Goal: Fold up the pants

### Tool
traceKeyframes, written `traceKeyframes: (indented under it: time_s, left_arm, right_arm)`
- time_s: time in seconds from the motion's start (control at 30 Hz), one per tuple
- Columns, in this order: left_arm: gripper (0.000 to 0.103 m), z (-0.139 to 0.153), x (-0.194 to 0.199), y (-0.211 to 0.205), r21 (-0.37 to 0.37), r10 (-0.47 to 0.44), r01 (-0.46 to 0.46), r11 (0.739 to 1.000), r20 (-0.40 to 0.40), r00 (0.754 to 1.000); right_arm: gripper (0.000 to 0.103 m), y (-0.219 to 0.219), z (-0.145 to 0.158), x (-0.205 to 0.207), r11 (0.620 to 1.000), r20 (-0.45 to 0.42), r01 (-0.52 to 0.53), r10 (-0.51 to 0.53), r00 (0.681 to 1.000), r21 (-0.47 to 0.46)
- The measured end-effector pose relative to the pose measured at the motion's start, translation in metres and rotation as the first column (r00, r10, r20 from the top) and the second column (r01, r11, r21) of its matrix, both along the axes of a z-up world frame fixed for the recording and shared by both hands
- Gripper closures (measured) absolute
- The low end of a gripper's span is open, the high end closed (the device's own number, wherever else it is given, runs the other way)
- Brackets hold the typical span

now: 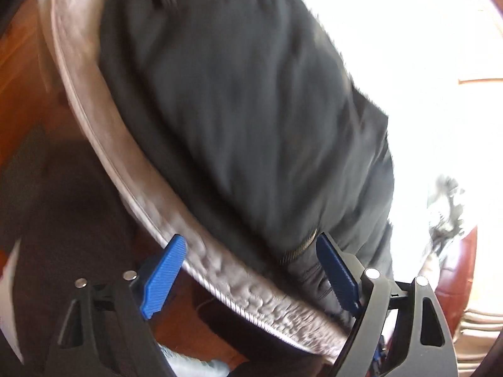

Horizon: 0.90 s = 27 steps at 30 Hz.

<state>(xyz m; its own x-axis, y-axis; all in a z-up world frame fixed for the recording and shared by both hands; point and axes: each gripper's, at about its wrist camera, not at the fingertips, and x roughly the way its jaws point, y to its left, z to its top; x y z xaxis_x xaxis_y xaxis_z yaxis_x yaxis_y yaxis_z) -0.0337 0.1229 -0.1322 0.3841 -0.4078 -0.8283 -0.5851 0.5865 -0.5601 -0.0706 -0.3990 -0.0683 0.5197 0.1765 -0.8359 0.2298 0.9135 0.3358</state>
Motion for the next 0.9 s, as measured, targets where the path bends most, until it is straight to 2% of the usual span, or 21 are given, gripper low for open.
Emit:
traceKeyframes:
  time_s: [0.07,0.13,0.27,0.4,0.47,0.63,0.7,0.73,0.77,0.83,0.9]
  left_arm:
    - [0.018,0.010,0.006,0.021,-0.013,-0.008,0.009,1.000,0.054,0.999]
    - [0.018,0.012,0.016,0.036,-0.008,-0.038,0.038,0.999,0.063,0.997]
    - [0.024,-0.006,0.032,0.049,-0.101,-0.043,0.047,0.994,0.036,0.998]
    - [0.024,-0.020,0.036,0.043,-0.109,-0.035,0.037,0.993,0.025,0.999]
    - [0.027,-0.026,0.036,0.049,-0.138,-0.016,0.022,0.990,0.041,0.999]
    - [0.029,-0.043,0.041,0.051,-0.144,0.001,0.000,0.990,0.005,1.000]
    - [0.048,-0.046,0.039,0.055,-0.122,0.023,-0.025,0.992,-0.017,1.000]
    - [0.072,-0.045,0.036,0.057,-0.096,0.032,-0.034,0.995,-0.022,0.999]
    - [0.084,-0.044,0.034,0.059,-0.082,0.033,-0.033,0.996,-0.001,0.999]
    - [0.094,-0.043,0.028,0.062,-0.092,0.036,-0.032,0.995,0.040,0.999]
    - [0.096,-0.040,0.019,0.065,-0.117,0.065,-0.056,0.992,0.077,0.995]
  right_arm:
    - [0.062,0.025,0.004,0.011,0.997,0.024,-0.079,0.079,0.997,0.021]
    - [0.062,0.053,0.008,0.022,0.989,0.035,-0.146,0.145,0.989,0.018]
    - [0.061,0.104,0.001,0.042,0.972,0.015,-0.233,0.233,0.972,0.043]
    - [0.061,0.145,-0.003,0.051,0.946,0.000,-0.322,0.322,0.947,0.047]
    - [0.060,0.159,-0.006,0.056,0.934,-0.010,-0.354,0.354,0.935,0.044]
    - [0.059,0.178,-0.011,0.062,0.921,-0.026,-0.386,0.388,0.921,0.048]
    - [0.055,0.182,-0.011,0.062,0.919,-0.027,-0.391,0.392,0.920,0.044]
    - [0.055,0.183,-0.011,0.063,0.918,-0.028,-0.394,0.395,0.918,0.039]
    - [0.053,0.184,-0.011,0.063,0.917,-0.029,-0.396,0.397,0.917,0.038]
    - [0.052,0.184,-0.013,0.063,0.918,-0.034,-0.395,0.397,0.917,0.042]
    - [0.051,0.184,-0.016,0.063,0.918,-0.042,-0.393,0.395,0.918,0.043]
